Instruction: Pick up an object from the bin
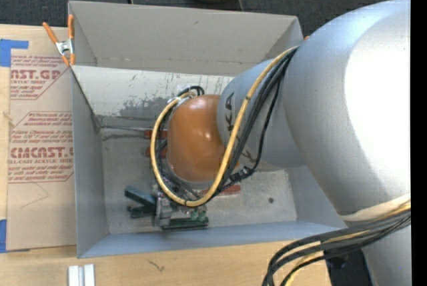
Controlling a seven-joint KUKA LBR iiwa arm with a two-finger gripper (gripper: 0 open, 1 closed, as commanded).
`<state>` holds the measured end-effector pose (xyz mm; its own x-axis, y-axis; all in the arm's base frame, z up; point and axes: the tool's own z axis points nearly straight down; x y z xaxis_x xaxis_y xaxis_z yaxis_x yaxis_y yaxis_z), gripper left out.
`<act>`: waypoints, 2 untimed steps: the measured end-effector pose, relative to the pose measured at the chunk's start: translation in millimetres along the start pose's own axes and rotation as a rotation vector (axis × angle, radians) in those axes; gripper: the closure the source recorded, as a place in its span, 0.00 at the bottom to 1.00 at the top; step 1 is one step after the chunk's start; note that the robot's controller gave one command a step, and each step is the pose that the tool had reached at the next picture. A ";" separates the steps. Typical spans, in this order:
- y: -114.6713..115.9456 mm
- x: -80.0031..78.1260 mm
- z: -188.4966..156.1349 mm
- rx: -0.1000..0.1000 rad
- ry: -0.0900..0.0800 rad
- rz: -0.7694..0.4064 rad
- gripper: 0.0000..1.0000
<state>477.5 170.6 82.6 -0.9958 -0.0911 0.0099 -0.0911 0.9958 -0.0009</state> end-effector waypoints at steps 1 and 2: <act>0.8 -1.8 -40.4 -0.002 -0.009 0.000 1.00; 0.8 -1.3 -35.1 -0.002 -0.010 0.000 1.00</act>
Offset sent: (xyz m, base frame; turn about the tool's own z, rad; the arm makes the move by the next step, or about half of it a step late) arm -0.0001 0.0000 0.0224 0.0000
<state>479.1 171.5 117.7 -0.9958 -0.0911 0.0003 -0.0911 0.9958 0.0013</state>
